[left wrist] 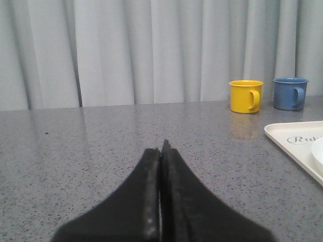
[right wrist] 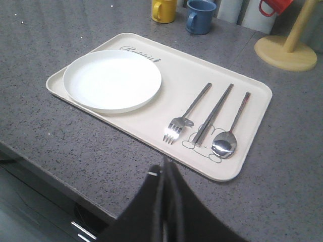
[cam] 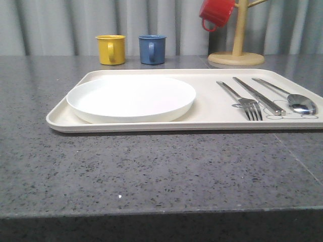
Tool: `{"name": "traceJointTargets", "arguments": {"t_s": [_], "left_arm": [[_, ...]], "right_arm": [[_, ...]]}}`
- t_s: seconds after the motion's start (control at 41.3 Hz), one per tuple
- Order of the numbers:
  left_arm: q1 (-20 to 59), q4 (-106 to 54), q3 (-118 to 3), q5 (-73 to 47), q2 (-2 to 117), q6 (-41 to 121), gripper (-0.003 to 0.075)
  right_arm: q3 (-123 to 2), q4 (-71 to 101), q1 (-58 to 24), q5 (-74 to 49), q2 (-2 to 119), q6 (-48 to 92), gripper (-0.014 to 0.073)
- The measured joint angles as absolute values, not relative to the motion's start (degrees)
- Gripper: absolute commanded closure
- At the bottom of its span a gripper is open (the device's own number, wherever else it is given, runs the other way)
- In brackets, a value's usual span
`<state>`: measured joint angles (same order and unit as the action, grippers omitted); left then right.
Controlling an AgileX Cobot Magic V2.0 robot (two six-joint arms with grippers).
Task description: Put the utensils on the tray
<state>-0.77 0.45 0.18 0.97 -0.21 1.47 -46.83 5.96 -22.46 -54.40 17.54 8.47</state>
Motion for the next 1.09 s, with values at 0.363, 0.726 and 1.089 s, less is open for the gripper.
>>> {"name": "traceJointTargets", "arguments": {"t_s": [0.363, 0.726, 1.089], "left_arm": [[-0.77, 0.45, 0.18, 0.97, -0.21, 1.47, 0.0741], [-0.77, 0.53, 0.18, 0.97, -0.21, 1.47, 0.0741], [-0.77, 0.53, 0.18, 0.94, -0.21, 1.47, 0.0741]], "right_arm": [[-46.83, 5.96, -22.46, -54.4, 17.54, 8.47, 0.0661], [-46.13, 5.96, -22.46, -53.72, 17.15, 8.47, 0.0661], [-22.86, 5.52, -9.22, -26.0, 5.78, 8.47, 0.0661]]}}
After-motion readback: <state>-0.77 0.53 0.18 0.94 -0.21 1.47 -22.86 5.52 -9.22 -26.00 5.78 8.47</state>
